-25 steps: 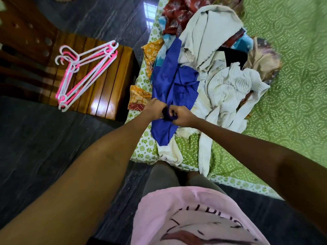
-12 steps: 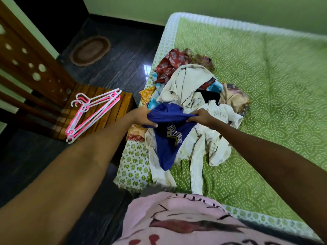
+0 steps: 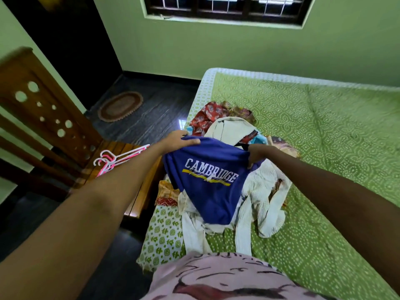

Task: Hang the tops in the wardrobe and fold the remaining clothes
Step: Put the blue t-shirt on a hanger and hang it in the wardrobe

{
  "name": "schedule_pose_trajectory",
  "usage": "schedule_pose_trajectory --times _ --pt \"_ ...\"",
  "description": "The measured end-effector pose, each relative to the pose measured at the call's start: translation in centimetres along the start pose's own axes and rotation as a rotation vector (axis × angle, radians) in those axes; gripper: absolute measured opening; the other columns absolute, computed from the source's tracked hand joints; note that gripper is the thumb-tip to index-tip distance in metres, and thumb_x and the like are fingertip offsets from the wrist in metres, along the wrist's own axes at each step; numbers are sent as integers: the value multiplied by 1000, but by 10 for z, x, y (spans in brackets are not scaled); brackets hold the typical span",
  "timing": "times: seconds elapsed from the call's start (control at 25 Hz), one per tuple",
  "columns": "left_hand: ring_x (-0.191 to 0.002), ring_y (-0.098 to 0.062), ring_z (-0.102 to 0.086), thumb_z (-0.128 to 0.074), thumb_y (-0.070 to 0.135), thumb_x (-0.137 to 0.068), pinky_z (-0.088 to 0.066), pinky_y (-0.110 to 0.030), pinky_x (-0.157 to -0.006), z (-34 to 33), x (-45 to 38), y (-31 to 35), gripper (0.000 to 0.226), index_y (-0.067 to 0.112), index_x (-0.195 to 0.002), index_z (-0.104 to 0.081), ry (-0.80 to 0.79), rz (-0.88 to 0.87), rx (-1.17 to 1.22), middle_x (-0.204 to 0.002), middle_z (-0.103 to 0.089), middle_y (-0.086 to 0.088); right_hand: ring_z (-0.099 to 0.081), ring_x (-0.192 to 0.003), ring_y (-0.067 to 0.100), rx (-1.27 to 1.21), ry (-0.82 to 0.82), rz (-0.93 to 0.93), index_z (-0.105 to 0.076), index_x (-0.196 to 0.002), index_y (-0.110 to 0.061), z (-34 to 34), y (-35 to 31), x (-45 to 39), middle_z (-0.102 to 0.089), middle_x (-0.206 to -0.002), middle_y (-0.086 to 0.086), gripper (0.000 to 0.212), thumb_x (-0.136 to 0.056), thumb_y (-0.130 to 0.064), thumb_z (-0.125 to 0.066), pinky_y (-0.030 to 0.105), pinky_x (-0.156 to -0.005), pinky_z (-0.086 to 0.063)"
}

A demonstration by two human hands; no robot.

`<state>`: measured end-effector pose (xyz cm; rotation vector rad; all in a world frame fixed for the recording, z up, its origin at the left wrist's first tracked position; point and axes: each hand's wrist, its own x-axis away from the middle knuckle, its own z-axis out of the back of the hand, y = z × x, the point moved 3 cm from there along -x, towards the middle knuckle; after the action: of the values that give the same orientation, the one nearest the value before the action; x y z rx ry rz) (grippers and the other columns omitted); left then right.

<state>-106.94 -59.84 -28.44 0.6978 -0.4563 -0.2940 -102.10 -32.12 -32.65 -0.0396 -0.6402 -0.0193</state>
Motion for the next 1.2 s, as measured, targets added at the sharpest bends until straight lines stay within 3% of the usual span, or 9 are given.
schedule_pose_trajectory --times 0.12,0.24,0.36,0.44,0.6,0.72,0.84,1.0,1.2 --pt "-93 -27 -59 -75 44 -75 -43 -29 -74 7 0 1 49 6 -103 -63 -283 15 -571 -105 -64 -11 -59 -76 19 -809 190 -34 -65 -90 -7 17 24 2 -64 -99 13 16 -79 -16 -71 24 -58 -45" --pt "-93 -23 -53 -60 17 -91 -37 -20 -66 19 -1 8 29 -4 -111 -60 -213 8 -358 -100 -56 -10 -67 -64 10 -1255 121 115 -66 -103 -7 35 31 22 -70 -92 7 21 -86 -19 -65 20 -59 -53" --pt "-103 -20 -50 -42 8 -98 -43 -25 -84 27 -9 12 29 2 -125 -53 -63 43 139 -113 -52 -7 -70 -69 14 -742 -269 94 -66 -101 -11 38 23 40 -74 -81 1 34 -70 -16 -79 27 -66 -57" --pt "-95 -19 -52 -38 0 -97 -46 -17 -70 26 -12 23 29 4 -121 -53 11 35 270 -108 -56 -8 -69 -68 17 -445 -250 52 -65 -95 -10 39 22 38 -74 -82 2 37 -62 -16 -81 31 -68 -58" --pt "-98 -15 -49 -50 8 -94 -38 -6 -63 34 -15 51 25 1 -117 -60 198 -63 242 -106 -57 -6 -63 -59 11 -1202 218 53 -59 -83 -12 57 22 33 -69 -60 -8 18 -94 -3 -47 18 -51 -51" --pt "-94 -15 -56 -72 56 -71 -45 -21 -78 55 -8 78 55 17 -110 -63 13 -203 -321 -99 -61 1 -63 -65 9 -1480 418 94 -62 -88 -15 82 27 40 -70 -62 -12 11 -93 -13 -53 19 -63 -51" --pt "-102 -29 -58 -76 52 -69 -45 -33 -82 68 -6 93 63 14 -116 -60 -51 -149 -934 -109 -63 -11 -68 -75 17 -1027 35 141 -66 -95 -12 106 17 61 -74 -83 2 16 -87 -26 -64 29 -75 -53" --pt "-85 -23 -57 -70 22 -81 -40 -26 -70 73 -8 85 29 3 -103 -65 -40 -58 -514 -97 -64 -11 -61 -75 23 -174 78 38 -66 -95 -5 124 12 65 -65 -88 8 24 -78 -19 -73 28 -64 -47" --pt "-77 -19 -62 -63 22 -87 -53 -26 -64 59 8 54 26 7 -107 -58 -151 236 24 -104 -64 -12 -60 -50 18 -805 102 56 -62 -89 -4 94 6 64 -66 -63 5 17 -75 -13 -68 21 -45 -45"
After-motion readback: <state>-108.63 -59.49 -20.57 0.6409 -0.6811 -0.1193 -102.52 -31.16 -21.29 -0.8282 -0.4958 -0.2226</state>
